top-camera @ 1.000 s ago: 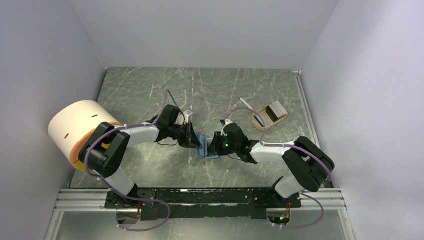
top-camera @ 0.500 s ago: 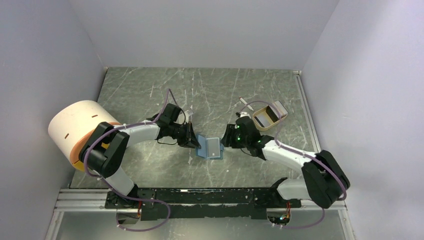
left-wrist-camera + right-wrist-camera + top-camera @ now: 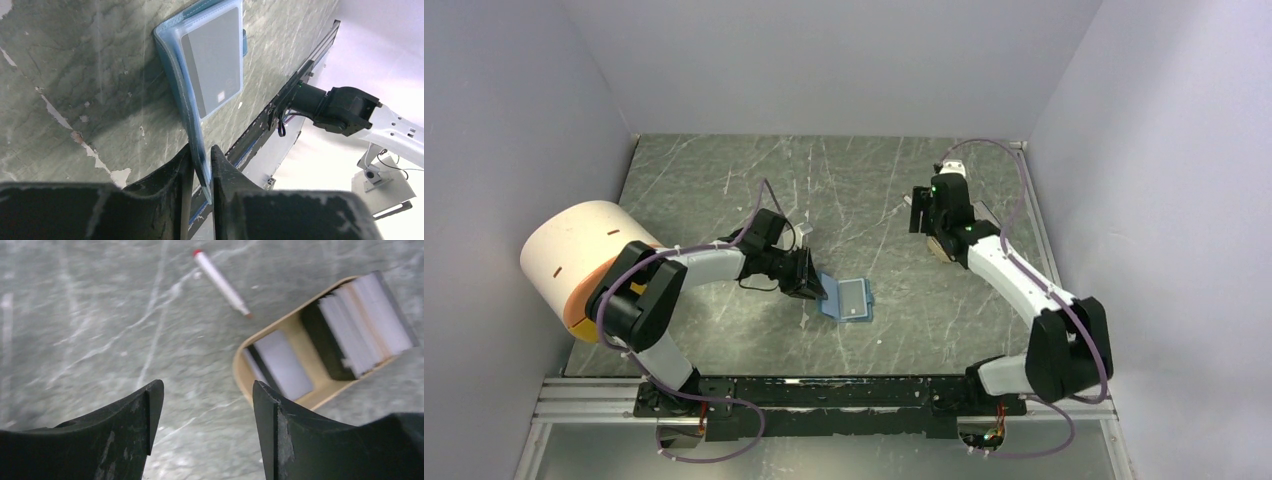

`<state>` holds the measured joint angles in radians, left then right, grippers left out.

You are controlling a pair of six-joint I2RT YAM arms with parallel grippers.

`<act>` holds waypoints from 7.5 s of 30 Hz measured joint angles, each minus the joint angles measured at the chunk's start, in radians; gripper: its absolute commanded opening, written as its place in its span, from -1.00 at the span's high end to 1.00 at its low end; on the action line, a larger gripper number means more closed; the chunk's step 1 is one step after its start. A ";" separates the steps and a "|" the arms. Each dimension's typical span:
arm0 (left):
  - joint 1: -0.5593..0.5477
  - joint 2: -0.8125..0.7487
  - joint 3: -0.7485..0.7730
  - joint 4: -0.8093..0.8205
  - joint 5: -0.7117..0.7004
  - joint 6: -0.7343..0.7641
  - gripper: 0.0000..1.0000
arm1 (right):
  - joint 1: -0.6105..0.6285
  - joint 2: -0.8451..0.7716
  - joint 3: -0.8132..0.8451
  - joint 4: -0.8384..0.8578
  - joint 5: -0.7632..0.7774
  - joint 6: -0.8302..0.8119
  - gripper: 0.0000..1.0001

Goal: Put the credit cards into the card holder
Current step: Pick up the credit card from the storage box, then insert the credit card into the card holder.

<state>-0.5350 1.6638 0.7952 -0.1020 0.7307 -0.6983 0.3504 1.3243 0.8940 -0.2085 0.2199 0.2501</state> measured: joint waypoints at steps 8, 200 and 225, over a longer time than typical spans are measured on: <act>0.014 0.000 0.000 -0.010 0.007 0.021 0.48 | -0.085 0.229 0.165 -0.102 0.195 -0.202 -0.44; 0.103 -0.040 -0.255 0.163 0.014 -0.043 0.82 | 0.195 0.262 -0.391 0.660 -0.713 0.541 1.00; 0.103 -0.040 -0.255 0.164 0.014 -0.047 0.82 | 0.228 0.319 -0.314 0.503 -0.782 0.492 0.75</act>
<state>-0.4324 1.6234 0.5400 0.0616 0.7448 -0.7452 0.5781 1.6432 0.5797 0.2943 -0.5621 0.7425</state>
